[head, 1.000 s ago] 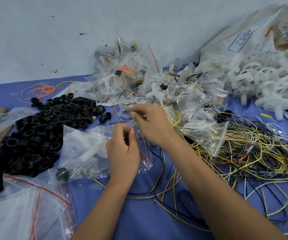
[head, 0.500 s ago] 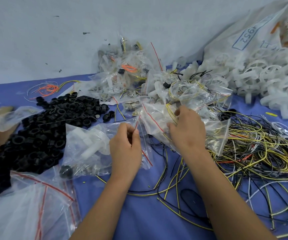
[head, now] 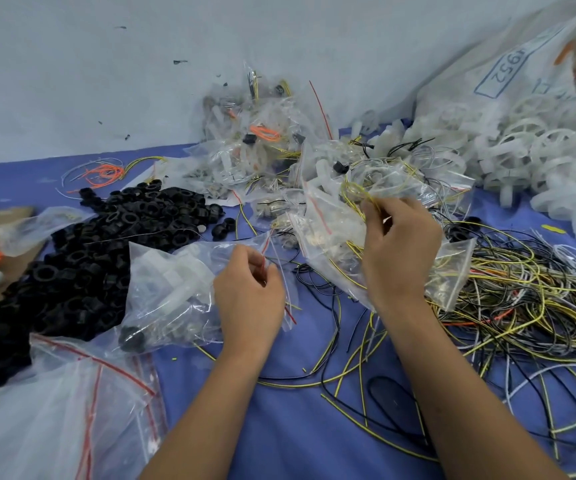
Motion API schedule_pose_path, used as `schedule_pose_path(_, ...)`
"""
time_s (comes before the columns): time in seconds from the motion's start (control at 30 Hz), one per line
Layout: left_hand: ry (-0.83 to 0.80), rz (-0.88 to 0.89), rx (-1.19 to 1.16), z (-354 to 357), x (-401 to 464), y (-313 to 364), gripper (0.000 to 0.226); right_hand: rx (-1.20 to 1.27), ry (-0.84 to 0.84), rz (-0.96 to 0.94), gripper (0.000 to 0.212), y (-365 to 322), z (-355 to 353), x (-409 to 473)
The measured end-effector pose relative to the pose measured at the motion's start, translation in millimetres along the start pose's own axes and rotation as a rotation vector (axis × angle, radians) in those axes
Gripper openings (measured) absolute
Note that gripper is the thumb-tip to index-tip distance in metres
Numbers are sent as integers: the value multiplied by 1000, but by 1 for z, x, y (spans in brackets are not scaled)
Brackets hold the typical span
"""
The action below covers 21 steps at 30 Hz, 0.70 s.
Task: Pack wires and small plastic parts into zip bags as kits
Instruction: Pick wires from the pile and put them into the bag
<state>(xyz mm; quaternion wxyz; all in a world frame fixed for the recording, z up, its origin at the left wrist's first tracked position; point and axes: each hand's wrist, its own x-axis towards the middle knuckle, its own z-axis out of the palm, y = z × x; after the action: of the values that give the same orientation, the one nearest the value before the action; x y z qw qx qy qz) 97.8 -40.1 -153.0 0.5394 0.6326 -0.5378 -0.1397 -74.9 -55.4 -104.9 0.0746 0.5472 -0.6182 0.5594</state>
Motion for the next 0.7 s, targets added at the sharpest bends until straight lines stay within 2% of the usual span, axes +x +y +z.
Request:
schedule_pose_path(0.1, 14, -6, 1, -1, 2, -2, 18, 172, 140, -70, 19, -8, -3, 1)
schedule_pose_path(0.17, 25, -23, -11, -2, 3, -3, 16, 282, 147, -99, 20, -16, -1, -3)
schedule_pose_path(0.33, 75, -49, -78, -6, 5, -4, 17, 655, -175, 179, 17, -37, 20, -26)
schedule_pose_path(0.4, 109, -79, -154, -7, 5, -3, 18, 643, -245, 201, 8, -37, 28, -33)
schedule_pose_path(0.5, 154, -117, -259, -7, 4, 0, 18, 572, -260, 177, 4, -34, 32, -38)
schedule_pose_path(0.7, 233, -120, -371, -10, 4, 4, 21, 392, -218, 157, 12, -24, 29, -31)
